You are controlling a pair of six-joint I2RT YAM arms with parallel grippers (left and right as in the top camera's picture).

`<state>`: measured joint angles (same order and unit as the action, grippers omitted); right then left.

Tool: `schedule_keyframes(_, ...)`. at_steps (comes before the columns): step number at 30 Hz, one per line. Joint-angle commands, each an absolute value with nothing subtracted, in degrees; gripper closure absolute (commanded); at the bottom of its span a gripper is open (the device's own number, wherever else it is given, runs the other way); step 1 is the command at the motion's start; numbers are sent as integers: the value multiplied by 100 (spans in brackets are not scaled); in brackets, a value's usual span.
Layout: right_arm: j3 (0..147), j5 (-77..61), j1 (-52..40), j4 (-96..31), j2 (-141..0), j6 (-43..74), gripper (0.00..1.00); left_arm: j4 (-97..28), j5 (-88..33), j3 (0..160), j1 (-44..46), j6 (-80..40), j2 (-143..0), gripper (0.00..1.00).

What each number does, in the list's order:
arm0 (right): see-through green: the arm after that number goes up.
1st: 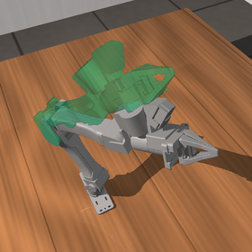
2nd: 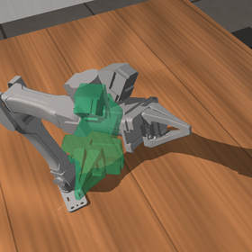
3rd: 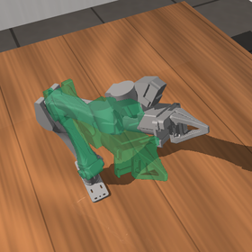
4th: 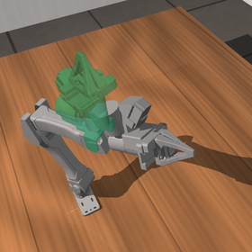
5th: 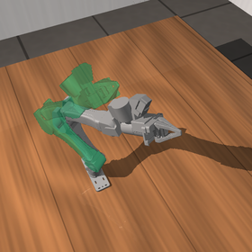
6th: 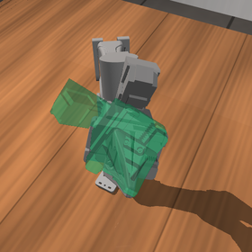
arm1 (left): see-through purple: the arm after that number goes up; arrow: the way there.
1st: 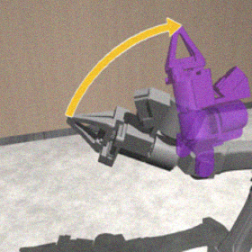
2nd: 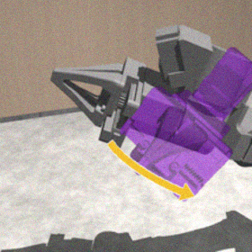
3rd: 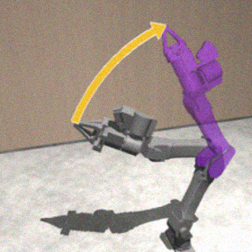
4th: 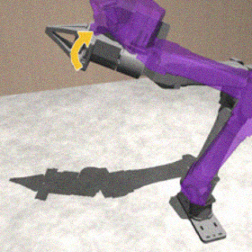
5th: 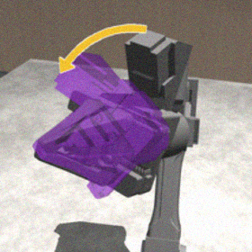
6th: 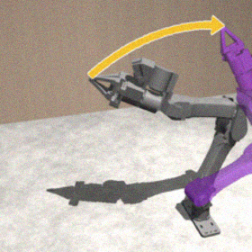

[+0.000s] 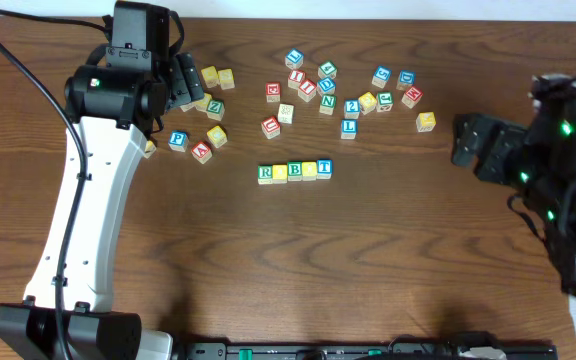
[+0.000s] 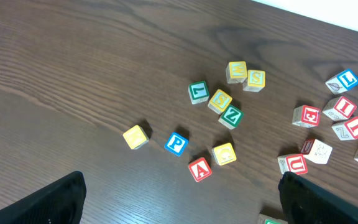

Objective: Spell out ROBOT

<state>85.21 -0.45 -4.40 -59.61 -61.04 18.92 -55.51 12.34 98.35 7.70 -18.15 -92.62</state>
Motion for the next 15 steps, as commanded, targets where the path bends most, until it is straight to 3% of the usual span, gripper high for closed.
schedule_keyframes(1,8567,-36,-421,-5988,-5942,1815,1,-5566,1249,9885,740,-1824,-9290,2)
schedule_keyframes(11,8532,429,-416,-6241,-5822,1516,1,-5566,1249,9885,740,-1824,-9290,2)
schedule_keyframes(15,8082,502,-329,-5614,-5695,1514,1,-5566,1249,9885,740,-1824,-9290,2)
